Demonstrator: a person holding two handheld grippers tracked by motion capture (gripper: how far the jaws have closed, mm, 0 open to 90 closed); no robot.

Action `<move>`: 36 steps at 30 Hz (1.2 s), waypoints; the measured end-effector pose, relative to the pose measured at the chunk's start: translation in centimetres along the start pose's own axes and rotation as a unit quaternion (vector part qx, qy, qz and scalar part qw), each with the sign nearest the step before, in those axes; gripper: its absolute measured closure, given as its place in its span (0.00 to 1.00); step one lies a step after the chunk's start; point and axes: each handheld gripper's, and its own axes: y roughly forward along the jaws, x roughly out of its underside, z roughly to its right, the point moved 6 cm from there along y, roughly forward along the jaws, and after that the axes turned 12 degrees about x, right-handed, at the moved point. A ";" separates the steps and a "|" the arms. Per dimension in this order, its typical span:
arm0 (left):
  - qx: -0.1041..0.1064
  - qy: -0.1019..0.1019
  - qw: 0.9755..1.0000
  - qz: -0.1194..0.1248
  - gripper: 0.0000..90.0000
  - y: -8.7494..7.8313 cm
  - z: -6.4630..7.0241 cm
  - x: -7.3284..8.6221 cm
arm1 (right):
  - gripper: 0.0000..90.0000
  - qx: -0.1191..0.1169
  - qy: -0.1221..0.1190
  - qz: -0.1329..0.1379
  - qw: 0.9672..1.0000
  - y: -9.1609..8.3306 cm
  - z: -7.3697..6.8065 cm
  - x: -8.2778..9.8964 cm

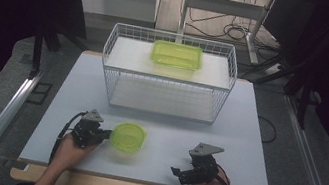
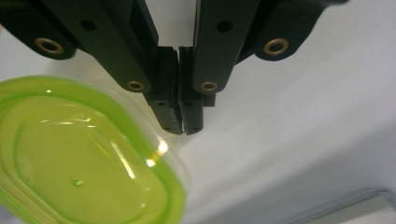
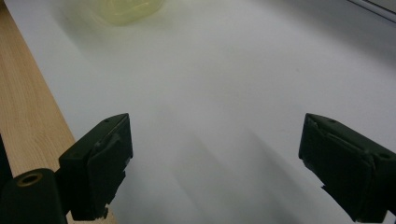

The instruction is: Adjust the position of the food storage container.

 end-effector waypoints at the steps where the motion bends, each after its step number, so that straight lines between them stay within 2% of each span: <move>1: 0.001 0.002 1.000 -0.002 0.99 0.2 0.2 -0.1 | 0.11 0.000 0.000 0.000 1.000 0.0 0.0 0.0; 10: 0.022 0.033 0.999 -0.027 0.99 2.1 2.2 -0.3 | 0.11 0.000 -0.003 -0.002 1.000 0.1 0.0 0.1; 16: 0.032 0.051 0.998 -0.030 0.99 3.2 3.6 -0.6 | 0.11 -0.001 -0.003 -0.002 1.000 0.2 -0.1 0.1; 20: 0.038 0.055 0.997 -0.030 0.98 4.1 4.4 -0.8 | 0.11 -0.001 -0.003 -0.002 1.000 0.2 -0.1 0.1; 26: 0.048 0.073 0.995 -0.039 0.97 5.2 5.8 -0.9 | 0.11 -0.004 -0.005 -0.004 1.000 0.3 -0.4 0.1; 29: 0.040 0.078 0.995 -0.042 0.96 5.4 5.9 -1.0 | 0.11 -0.005 -0.005 -0.005 1.000 0.4 -0.4 0.2; 32: 0.025 0.084 0.995 -0.044 0.91 4.7 5.6 -1.0 | 0.11 -0.004 -0.004 -0.005 1.000 0.3 -0.4 0.2; 34: 0.010 0.087 0.995 -0.038 0.83 3.9 5.4 -1.1 | 0.11 -0.005 -0.004 -0.004 1.000 0.3 -0.3 0.2; 36: 0.009 0.085 0.996 -0.029 0.73 3.2 5.4 -0.9 | 0.11 -0.005 -0.003 -0.004 1.000 0.3 -0.3 0.2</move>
